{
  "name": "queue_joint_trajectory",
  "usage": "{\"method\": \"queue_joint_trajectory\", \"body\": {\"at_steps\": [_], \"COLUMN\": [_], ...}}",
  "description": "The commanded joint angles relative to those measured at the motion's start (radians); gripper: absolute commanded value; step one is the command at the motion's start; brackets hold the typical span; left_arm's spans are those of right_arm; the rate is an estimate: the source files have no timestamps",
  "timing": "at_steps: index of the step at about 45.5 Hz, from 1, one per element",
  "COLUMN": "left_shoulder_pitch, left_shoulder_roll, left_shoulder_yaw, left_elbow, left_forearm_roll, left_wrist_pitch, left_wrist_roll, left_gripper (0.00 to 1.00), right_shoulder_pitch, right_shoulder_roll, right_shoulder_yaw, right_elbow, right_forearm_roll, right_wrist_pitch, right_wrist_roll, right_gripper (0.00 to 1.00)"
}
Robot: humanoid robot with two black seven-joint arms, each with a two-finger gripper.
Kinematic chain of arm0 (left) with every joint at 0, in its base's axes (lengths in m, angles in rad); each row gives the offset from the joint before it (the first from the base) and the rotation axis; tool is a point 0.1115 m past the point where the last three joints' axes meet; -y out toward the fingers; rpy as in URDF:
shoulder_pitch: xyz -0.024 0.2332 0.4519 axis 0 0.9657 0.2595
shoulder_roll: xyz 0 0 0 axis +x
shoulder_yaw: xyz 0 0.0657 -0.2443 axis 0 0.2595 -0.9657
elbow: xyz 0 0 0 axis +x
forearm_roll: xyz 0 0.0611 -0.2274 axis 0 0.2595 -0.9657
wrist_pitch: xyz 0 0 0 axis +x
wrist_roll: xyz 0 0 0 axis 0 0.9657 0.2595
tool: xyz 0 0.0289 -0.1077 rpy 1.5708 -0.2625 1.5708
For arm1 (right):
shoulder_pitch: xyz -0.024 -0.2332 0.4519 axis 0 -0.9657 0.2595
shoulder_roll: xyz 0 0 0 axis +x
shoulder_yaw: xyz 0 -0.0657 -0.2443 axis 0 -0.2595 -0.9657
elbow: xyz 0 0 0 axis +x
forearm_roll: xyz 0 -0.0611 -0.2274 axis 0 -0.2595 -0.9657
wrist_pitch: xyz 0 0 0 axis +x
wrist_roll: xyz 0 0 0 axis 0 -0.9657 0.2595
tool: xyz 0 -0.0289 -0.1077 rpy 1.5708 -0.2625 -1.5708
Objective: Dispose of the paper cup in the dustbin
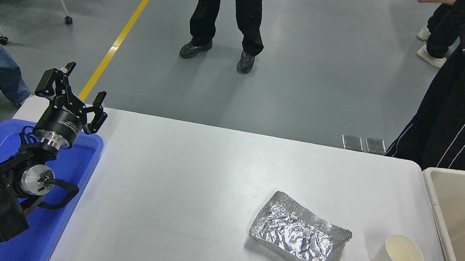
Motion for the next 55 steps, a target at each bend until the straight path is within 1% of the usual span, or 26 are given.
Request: {"method": "queue_joint_trajectory", "body": {"at_steps": [1,6,11,18,23,31,41,48,55], "left_shoulder_pitch": [0.0,0.0,0.0,0.0,0.0,0.0,0.0,0.0,0.0], "left_shoulder_roll": [0.0,0.0,0.0,0.0,0.0,0.0,0.0,0.0,0.0], "left_shoulder_yaw": [0.0,0.0,0.0,0.0,0.0,0.0,0.0,0.0,0.0], "left_elbow": [0.0,0.0,0.0,0.0,0.0,0.0,0.0,0.0,0.0], "left_forearm_roll": [0.0,0.0,0.0,0.0,0.0,0.0,0.0,0.002,0.0], "left_wrist_pitch": [0.0,0.0,0.0,0.0,0.0,0.0,0.0,0.0,0.0], "left_wrist_roll": [0.0,0.0,0.0,0.0,0.0,0.0,0.0,0.0,0.0], "left_gripper": [1.0,1.0,1.0,1.0,1.0,1.0,1.0,1.0,1.0], "right_shoulder_pitch": [0.033,0.117,0.247,0.468,0.591,0.718,0.798,0.812,0.863], "right_shoulder_roll": [-0.127,-0.213,-0.287,-0.325,-0.333,-0.367,-0.405,-0.43,-0.434], "right_shoulder_yaw": [-0.137,-0.369,-0.679,-1.074,-1.254,-1.34,-1.343,-1.389,-1.509], "right_elbow": [0.006,0.01,0.018,0.029,0.047,0.144,0.273,0.374,0.48], "right_forearm_roll": [-0.002,-0.015,-0.016,-0.048,-0.133,-0.392,-0.688,-0.792,-0.837], "right_wrist_pitch": [0.004,0.006,0.007,0.062,0.101,0.13,0.179,0.199,0.199], "right_wrist_roll": [0.0,0.0,0.0,0.0,0.002,0.002,0.002,0.002,0.002], "right_gripper": [1.0,1.0,1.0,1.0,1.0,1.0,1.0,1.0,1.0]}}
